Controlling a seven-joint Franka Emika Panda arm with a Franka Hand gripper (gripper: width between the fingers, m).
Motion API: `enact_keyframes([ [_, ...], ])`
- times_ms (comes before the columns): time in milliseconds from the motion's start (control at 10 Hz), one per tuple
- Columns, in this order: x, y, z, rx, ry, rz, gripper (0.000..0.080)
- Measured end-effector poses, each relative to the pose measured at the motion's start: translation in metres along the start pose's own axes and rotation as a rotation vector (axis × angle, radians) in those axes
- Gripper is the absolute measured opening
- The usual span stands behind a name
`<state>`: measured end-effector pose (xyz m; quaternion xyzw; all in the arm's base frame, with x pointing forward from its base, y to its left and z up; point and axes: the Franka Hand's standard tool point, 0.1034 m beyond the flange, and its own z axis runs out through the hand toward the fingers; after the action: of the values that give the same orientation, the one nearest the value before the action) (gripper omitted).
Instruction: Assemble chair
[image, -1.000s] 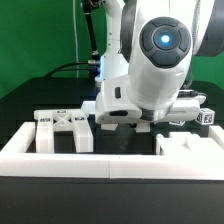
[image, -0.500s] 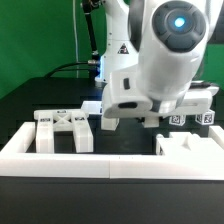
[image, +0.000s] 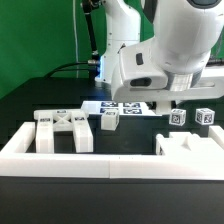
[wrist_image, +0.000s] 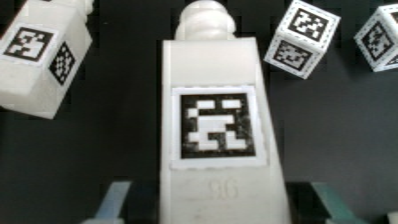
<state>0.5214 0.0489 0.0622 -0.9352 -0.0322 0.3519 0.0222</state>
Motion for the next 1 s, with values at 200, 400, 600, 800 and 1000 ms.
enact_keyframes([
  [200,0.003,-0.008,-0.02,-0.008,0.132,-0.006,0.0291],
  [400,0.002,-0.02,-0.05,-0.012,0.225,-0.008,0.0291],
  [600,-0.001,-0.027,-0.076,-0.017,0.303,-0.015,0.0291],
  [800,0.009,-0.029,-0.083,-0.023,0.477,-0.02,0.0291],
  [1000,0.014,-0.028,-0.087,-0.025,0.595,-0.019,0.0291],
])
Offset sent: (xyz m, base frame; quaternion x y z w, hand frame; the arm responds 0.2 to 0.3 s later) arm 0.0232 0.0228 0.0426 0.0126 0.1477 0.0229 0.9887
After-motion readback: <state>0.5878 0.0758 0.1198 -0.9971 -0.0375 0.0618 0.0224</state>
